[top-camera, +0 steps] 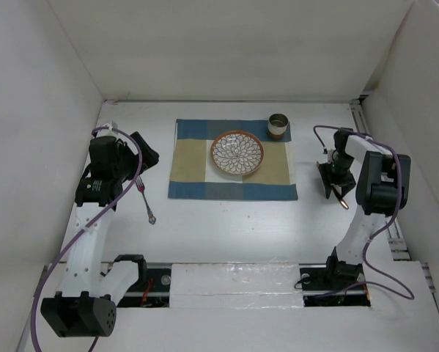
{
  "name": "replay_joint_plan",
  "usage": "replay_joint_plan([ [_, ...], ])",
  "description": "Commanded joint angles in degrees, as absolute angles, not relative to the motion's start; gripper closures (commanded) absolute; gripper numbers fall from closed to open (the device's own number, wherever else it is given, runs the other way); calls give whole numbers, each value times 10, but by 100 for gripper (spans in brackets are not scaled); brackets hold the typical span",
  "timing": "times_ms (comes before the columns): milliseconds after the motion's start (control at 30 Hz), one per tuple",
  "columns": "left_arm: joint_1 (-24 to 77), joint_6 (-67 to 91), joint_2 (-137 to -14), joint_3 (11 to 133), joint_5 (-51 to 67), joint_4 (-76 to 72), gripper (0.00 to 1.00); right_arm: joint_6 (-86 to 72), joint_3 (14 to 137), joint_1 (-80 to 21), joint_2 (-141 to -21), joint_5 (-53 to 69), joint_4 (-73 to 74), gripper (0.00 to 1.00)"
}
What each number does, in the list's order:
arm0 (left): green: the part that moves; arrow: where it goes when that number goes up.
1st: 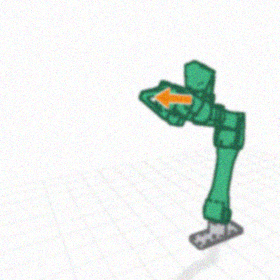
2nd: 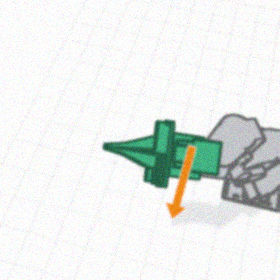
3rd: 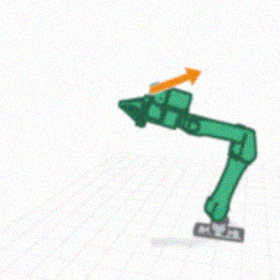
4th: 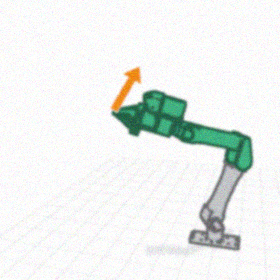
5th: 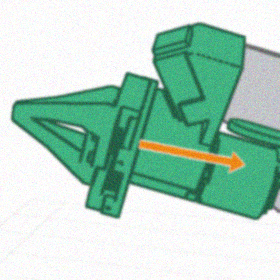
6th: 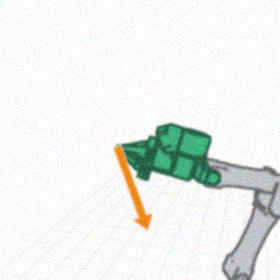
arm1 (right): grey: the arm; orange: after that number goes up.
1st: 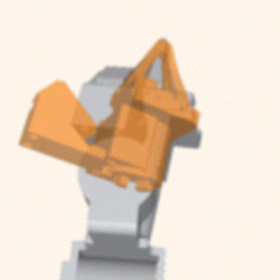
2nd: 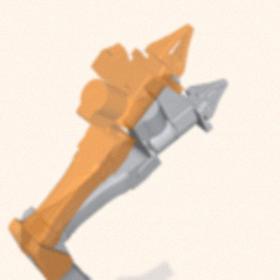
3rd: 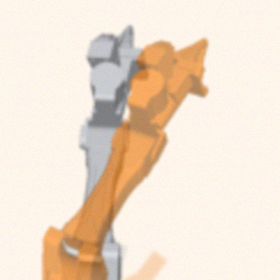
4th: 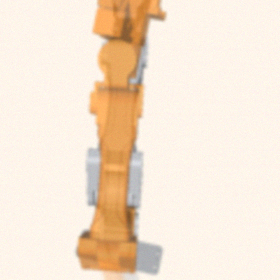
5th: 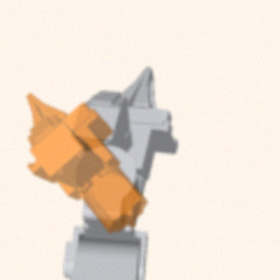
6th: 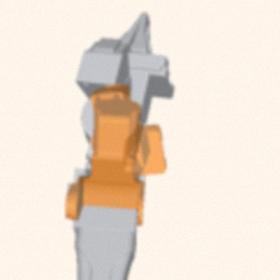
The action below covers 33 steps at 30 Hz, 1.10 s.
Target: Set the dinner table for one person
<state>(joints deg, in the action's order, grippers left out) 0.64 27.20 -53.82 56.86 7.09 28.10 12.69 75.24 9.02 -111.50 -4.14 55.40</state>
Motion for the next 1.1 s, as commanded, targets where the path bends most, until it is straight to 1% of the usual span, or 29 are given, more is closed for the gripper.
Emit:
replay_joint_plan([
  [0,9,263,-532,579,77,273,0,124,746,72,-1148,-33,476,38],
  [200,9,263,-532,579,83,273,0,130,758,72,-1148,-19,470,39],
  [267,9,263,-532,579,83,273,0,135,772,66,-1153,-19,470,42],
  [300,9,263,-532,579,83,273,0,135,772,66,-1153,-19,470,42],
  [333,9,263,-532,579,83,273,0,135,780,66,-1160,-19,470,46],
  [367,9,263,-532,579,83,273,0,141,787,66,-1165,-19,470,46],
  [533,9,258,-532,579,83,268,0,141,793,66,-1165,-19,476,52],
  [567,9,258,-532,579,83,268,0,141,793,66,-1165,-19,476,55],
  [633,9,258,-532,579,83,268,0,141,798,66,-1171,-19,476,58],
  [700,14,258,-532,579,83,268,0,141,798,66,-1171,-14,476,72],
  [800,14,258,-532,579,83,268,0,141,798,66,-1171,-14,476,100],
  [967,14,258,-537,579,83,268,0,119,793,66,-1165,7,470,100],
  [1033,19,258,-537,579,83,268,0,101,765,66,-1147,37,448,100],
  [1067,19,258,-537,579,77,268,0,76,748,66,-1117,37,426,100],
])
